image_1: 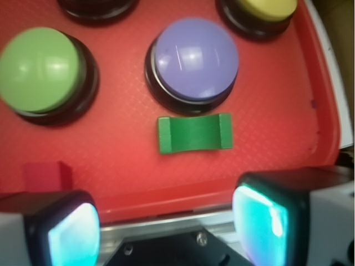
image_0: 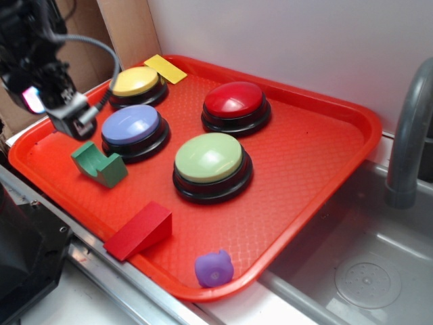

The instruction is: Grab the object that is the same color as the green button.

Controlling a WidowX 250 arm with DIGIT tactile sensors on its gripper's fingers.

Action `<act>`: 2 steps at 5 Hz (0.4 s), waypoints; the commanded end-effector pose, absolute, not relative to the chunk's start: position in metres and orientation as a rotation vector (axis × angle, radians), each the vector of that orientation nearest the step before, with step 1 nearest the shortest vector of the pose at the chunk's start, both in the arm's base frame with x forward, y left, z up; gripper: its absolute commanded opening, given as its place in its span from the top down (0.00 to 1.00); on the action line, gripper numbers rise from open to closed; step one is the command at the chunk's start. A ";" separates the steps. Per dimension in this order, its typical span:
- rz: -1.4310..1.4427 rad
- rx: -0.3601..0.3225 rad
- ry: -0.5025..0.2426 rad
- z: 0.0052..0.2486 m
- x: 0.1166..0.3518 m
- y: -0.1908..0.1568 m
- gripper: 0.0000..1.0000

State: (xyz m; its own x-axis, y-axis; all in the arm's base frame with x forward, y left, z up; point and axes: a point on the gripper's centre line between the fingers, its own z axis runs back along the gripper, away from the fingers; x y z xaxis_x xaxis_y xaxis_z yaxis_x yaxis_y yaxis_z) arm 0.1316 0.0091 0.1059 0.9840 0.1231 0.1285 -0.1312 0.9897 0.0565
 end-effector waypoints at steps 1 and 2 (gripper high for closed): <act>0.163 0.153 -0.127 0.067 0.147 0.016 0.00; 0.171 0.187 -0.139 0.048 0.157 0.015 0.00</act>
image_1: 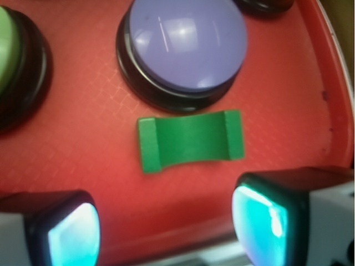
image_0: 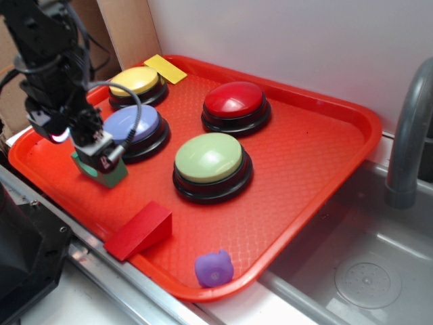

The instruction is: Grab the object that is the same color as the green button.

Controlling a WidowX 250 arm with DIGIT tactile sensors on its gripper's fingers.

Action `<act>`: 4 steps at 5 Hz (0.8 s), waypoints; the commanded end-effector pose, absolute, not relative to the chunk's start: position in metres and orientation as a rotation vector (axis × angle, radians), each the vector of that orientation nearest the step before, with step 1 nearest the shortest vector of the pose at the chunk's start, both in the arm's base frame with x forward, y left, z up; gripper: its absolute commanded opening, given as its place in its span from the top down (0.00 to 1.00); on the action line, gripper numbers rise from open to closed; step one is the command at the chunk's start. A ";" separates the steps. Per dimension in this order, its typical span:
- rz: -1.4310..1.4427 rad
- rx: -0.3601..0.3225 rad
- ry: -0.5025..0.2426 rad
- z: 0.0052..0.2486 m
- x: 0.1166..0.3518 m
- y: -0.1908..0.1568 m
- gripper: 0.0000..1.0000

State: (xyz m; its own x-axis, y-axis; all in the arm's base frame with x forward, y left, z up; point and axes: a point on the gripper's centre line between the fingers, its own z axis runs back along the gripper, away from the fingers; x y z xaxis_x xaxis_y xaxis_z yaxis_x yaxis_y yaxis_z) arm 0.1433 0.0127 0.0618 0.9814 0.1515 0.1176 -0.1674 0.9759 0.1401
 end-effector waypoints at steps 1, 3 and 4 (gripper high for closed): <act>0.203 0.195 -0.140 0.037 0.165 0.019 0.00; 0.242 0.212 -0.138 0.021 0.168 0.017 0.13; 0.256 0.201 -0.131 0.018 0.169 0.020 0.87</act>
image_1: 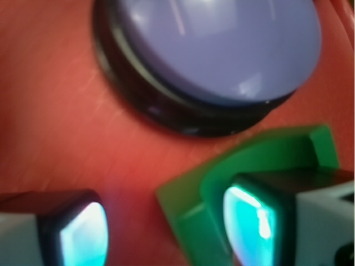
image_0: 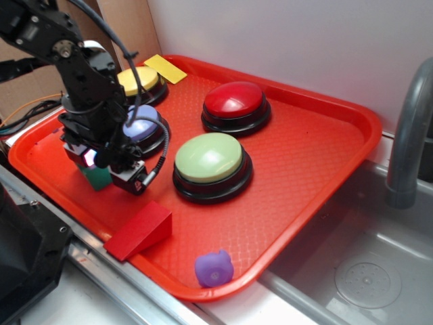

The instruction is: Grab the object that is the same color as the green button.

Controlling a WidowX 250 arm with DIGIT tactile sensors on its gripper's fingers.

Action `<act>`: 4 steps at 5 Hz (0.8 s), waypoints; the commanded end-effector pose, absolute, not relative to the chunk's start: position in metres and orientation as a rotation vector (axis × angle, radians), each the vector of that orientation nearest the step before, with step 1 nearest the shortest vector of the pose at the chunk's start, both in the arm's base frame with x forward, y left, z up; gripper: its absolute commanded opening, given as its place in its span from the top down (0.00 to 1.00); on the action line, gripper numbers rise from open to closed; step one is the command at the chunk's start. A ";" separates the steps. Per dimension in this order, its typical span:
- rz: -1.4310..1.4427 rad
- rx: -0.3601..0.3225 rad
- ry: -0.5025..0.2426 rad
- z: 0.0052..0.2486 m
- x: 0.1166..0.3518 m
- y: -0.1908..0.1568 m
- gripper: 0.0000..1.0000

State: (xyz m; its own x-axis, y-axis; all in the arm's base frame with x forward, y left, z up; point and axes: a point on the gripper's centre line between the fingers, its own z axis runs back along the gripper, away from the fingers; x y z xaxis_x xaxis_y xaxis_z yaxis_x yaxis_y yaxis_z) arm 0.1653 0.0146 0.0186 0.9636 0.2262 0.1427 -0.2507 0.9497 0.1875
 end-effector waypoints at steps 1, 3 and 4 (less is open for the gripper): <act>0.262 0.188 -0.128 0.017 0.167 0.021 0.99; 0.313 0.131 -0.149 0.045 0.165 0.029 1.00; 0.323 0.070 -0.126 0.078 0.168 0.026 1.00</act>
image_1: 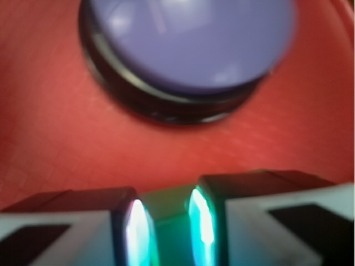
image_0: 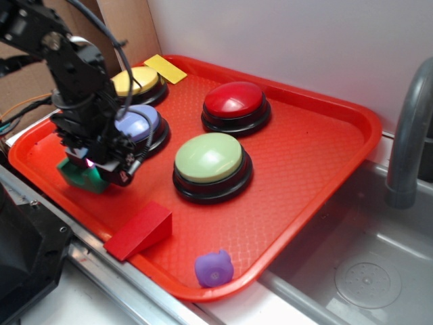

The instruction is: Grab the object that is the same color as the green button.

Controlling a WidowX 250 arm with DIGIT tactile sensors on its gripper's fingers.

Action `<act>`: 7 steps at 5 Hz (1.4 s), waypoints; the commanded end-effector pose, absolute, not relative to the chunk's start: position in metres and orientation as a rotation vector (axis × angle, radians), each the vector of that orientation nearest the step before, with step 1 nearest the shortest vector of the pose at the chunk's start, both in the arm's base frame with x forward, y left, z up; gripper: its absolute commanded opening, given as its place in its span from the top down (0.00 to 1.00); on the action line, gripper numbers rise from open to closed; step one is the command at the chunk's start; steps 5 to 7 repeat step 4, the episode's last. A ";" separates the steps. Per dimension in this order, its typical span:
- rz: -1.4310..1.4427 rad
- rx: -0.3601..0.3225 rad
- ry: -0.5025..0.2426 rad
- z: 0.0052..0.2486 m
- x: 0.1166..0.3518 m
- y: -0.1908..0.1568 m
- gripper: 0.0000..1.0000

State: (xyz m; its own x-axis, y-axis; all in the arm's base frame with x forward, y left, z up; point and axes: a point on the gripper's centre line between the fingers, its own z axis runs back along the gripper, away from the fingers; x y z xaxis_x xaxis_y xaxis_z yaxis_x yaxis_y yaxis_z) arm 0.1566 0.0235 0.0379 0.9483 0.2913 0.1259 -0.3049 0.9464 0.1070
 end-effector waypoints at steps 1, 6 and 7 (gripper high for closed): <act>0.286 -0.003 -0.097 0.112 0.167 0.017 1.00; 0.215 -0.089 -0.158 0.159 0.152 0.008 1.00; 0.215 -0.089 -0.158 0.159 0.152 0.008 1.00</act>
